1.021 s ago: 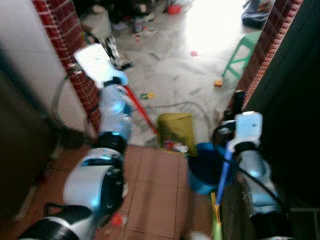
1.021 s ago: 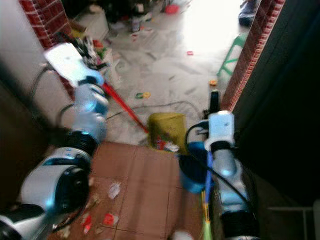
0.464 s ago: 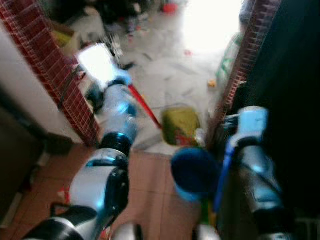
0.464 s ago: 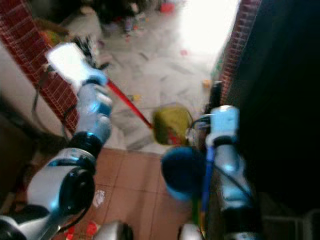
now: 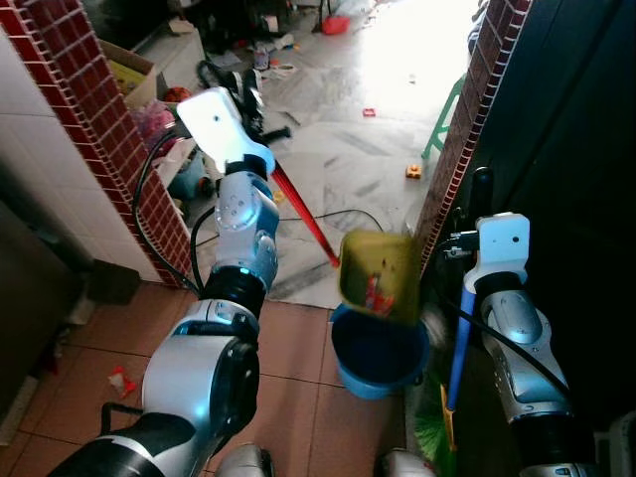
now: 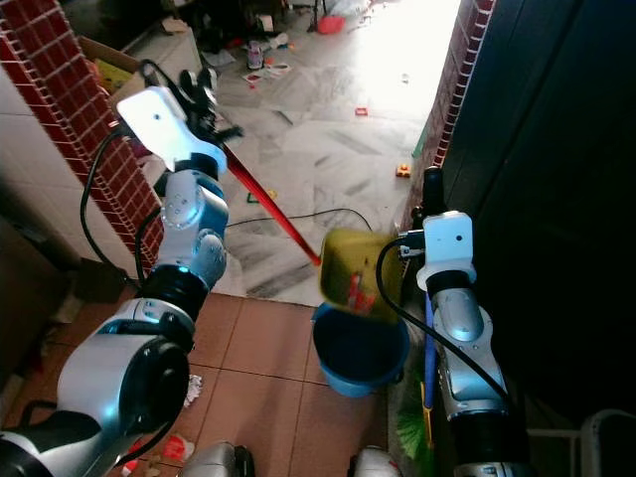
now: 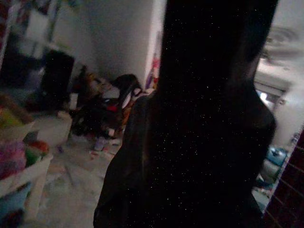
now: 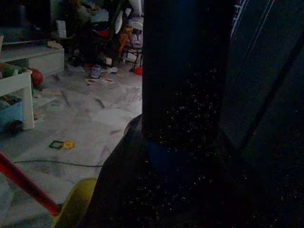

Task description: Sweep floor

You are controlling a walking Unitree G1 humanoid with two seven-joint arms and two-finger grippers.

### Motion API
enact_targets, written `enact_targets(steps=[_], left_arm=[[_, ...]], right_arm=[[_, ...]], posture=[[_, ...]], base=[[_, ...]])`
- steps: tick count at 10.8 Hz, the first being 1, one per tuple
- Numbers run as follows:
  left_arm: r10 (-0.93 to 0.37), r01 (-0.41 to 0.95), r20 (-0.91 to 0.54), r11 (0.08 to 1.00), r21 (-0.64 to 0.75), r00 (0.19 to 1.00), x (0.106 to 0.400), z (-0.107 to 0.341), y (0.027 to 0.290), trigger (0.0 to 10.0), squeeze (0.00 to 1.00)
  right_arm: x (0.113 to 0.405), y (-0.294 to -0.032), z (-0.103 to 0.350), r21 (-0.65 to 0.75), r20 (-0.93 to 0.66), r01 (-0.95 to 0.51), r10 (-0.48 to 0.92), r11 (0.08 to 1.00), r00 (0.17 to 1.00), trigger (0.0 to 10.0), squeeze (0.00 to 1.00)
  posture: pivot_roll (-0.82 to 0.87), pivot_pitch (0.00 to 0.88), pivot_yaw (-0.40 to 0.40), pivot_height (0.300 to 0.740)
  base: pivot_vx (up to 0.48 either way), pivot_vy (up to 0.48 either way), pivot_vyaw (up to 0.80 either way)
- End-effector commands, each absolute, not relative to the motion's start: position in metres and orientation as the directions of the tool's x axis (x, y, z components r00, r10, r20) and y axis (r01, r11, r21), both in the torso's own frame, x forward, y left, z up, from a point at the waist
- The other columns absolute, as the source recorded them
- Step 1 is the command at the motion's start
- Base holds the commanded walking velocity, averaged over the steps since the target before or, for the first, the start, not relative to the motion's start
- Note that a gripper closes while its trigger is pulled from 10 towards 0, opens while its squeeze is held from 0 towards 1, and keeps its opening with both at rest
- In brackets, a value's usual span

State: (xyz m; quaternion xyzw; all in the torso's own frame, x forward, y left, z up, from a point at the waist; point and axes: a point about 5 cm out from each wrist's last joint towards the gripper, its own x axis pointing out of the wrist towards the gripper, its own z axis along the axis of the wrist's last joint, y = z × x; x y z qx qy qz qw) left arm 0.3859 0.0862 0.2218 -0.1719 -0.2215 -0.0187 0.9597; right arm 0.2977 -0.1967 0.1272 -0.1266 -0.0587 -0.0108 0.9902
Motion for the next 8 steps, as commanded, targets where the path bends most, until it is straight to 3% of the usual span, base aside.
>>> enact_targets(steps=[1, 3, 5, 7, 8], left_arm=[[-0.005, 0.171, 0.545, 0.952, -0.254, 0.838, 0.382, 0.245, 0.086, 10.0, 0.0], [-0.161, 0.243, 0.558, 0.967, -0.075, 0.814, 0.375, 0.237, 0.079, 10.0, 0.0], [-0.231, 0.279, 0.567, 0.96, 0.002, 0.791, 0.369, 0.233, 0.072, 10.0, 0.0], [-0.383, 0.368, 0.64, 0.915, 0.164, 0.667, 0.351, 0.242, 0.05, 10.0, 0.0], [-0.506, 0.44, 0.677, 0.85, 0.288, 0.535, 0.333, 0.252, 0.032, 10.0, 0.0]], right_arm=[[0.299, -0.198, 0.131, -0.253, 0.133, 0.043, -0.009, 0.967, 0.991, 10.0, 0.0], [0.3, -0.201, 0.131, -0.257, 0.131, 0.047, -0.013, 0.965, 0.991, 10.0, 0.0], [0.301, -0.201, 0.132, -0.259, 0.133, 0.046, -0.011, 0.965, 0.991, 10.0, 0.0], [0.301, -0.202, 0.132, -0.261, 0.136, 0.045, -0.01, 0.964, 0.991, 10.0, 0.0], [0.303, -0.202, 0.133, -0.263, 0.136, 0.044, -0.008, 0.964, 0.991, 10.0, 0.0]], posture=[[-0.17, 0.011, 0.047, 0.74], [-0.16, 0.006, 0.045, 0.74], [-0.16, 0.002, 0.044, 0.74], [-0.16, 0.0, 0.042, 0.74], [-0.15, 0.0, 0.039, 0.74]], base=[[0.0, 0.0, 0.0], [0.0, 0.0, 0.0], [0.0, 0.0, 0.0], [0.0, 0.0, 0.0], [0.0, 0.0, 0.0]])
